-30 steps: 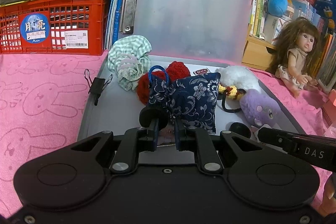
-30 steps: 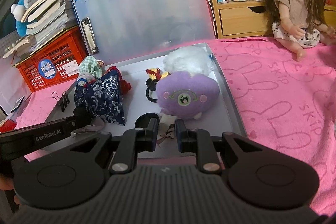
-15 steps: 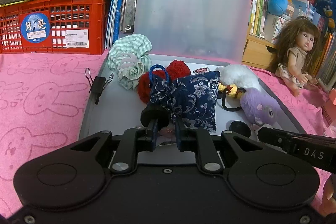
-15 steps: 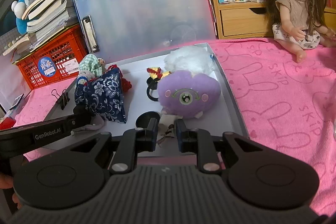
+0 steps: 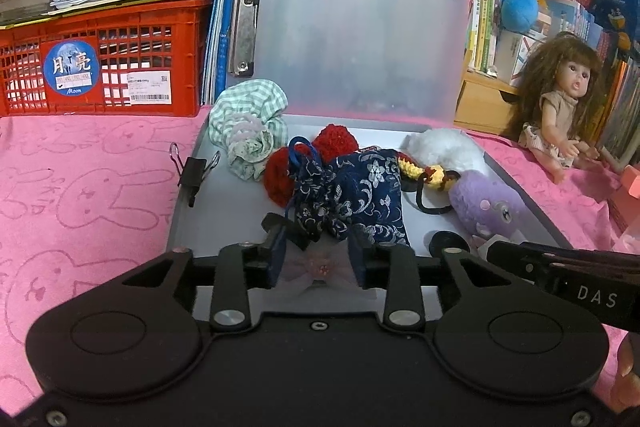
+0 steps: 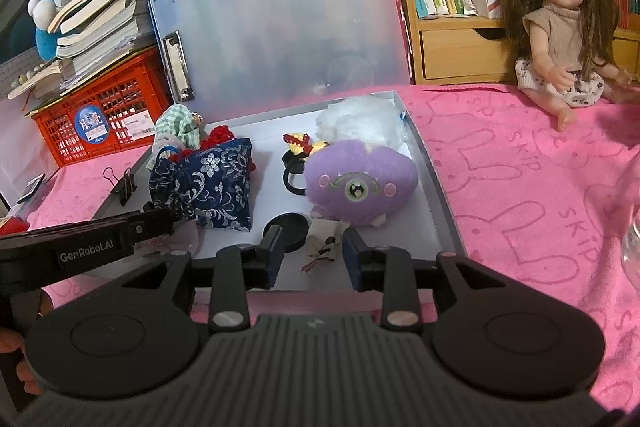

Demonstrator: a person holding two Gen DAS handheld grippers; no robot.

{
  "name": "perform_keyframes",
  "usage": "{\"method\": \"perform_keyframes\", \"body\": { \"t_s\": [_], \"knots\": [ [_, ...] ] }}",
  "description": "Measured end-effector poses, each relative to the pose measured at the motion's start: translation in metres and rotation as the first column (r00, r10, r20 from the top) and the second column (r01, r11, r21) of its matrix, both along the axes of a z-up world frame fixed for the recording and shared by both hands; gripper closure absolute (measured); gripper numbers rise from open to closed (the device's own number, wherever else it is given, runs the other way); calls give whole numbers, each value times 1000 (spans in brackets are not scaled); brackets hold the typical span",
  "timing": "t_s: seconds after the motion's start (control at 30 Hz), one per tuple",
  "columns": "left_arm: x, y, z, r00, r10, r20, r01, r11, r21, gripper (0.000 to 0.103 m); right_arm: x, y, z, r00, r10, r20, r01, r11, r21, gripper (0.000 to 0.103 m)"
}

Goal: Organize objects
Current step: 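Open both tools to release the bow and tissue item inside the box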

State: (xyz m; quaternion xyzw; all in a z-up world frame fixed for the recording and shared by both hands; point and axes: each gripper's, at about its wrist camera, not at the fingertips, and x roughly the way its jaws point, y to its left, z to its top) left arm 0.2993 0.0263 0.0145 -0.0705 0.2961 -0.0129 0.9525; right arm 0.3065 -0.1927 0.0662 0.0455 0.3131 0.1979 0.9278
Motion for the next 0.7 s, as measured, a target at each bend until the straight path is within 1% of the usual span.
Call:
{"method": "perform_keyframes", "body": {
  "t_s": [0.13, 0.23, 0.3, 0.33, 0.4, 0.43, 0.5, 0.7],
  "knots": [
    [-4, 1, 3, 1000, 2, 3, -2, 1000, -5, 66, -5, 1, 3, 1000, 4, 15, -4, 1000, -15, 49],
    [-7, 2, 5, 1000, 7, 4, -7, 1000, -15, 59, -8, 1, 4, 1000, 4, 21, -4, 1000, -27, 46],
    [-12, 2, 8, 1000, 5, 9, -4, 1000, -13, 52, -11, 1, 5, 1000, 4, 23, -3, 999, -32, 44],
    [-14, 2, 9, 1000, 3, 12, -3, 1000, -9, 50, -13, 0, 6, 1000, 5, 27, -4, 999, -34, 43],
    [-19, 1, 12, 1000, 3, 18, -3, 1000, -1, 40, -18, 0, 9, 999, 8, 39, -7, 999, -42, 39],
    [-22, 1, 14, 1000, 3, 21, -3, 1000, 3, 37, -20, 0, 10, 999, 10, 45, -8, 999, -48, 38],
    [-29, 1, 17, 1000, 6, 29, -6, 1000, 7, 26, -25, -1, 11, 999, 10, 53, -7, 998, -56, 35],
    [-49, 2, 22, 1000, 1, 20, -1, 1000, 11, 21, -38, -5, 16, 998, 7, 57, -3, 998, -59, 32]
  ]
}}
